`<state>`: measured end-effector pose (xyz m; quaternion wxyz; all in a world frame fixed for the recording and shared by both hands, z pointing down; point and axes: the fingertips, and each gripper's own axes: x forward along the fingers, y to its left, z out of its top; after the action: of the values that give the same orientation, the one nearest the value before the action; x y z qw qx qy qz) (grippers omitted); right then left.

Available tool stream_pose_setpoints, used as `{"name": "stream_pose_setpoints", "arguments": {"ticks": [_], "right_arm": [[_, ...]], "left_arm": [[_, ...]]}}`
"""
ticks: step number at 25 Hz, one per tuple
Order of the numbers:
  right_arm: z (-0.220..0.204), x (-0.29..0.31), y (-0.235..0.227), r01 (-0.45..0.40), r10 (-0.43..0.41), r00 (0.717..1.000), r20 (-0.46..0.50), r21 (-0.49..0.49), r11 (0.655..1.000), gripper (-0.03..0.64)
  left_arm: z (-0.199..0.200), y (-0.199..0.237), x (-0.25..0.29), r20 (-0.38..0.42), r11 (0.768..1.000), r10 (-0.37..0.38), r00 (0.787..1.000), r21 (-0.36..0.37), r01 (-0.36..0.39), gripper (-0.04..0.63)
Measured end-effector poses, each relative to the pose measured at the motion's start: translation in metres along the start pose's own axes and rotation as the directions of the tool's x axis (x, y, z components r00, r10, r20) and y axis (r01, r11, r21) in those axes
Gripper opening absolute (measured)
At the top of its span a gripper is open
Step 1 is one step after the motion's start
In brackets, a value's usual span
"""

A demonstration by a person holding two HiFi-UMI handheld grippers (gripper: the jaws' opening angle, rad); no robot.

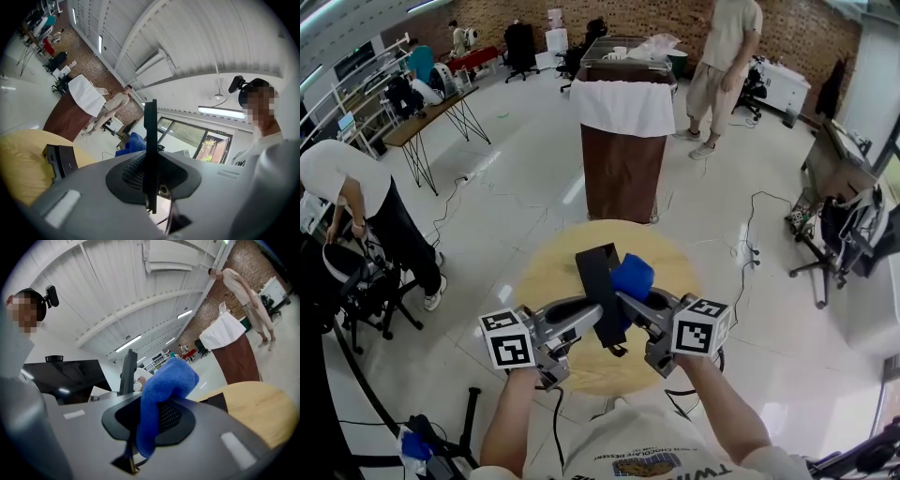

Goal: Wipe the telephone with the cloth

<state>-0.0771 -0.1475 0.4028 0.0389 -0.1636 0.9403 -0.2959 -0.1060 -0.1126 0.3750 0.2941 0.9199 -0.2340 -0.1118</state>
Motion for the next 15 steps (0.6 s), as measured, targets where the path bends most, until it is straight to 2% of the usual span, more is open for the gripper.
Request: {"name": "stream_pose_setpoints", "arguments": {"ticks": [15], "right_arm": [[0.046, 0.002, -0.009, -0.002, 0.003, 0.996, 0.093, -0.011, 1.0, 0.06]], "left_arm": [[-0.032, 0.001, 0.013, -0.07, 0.999, -0.02, 0.997, -0.037, 0.017, 0.061]]}}
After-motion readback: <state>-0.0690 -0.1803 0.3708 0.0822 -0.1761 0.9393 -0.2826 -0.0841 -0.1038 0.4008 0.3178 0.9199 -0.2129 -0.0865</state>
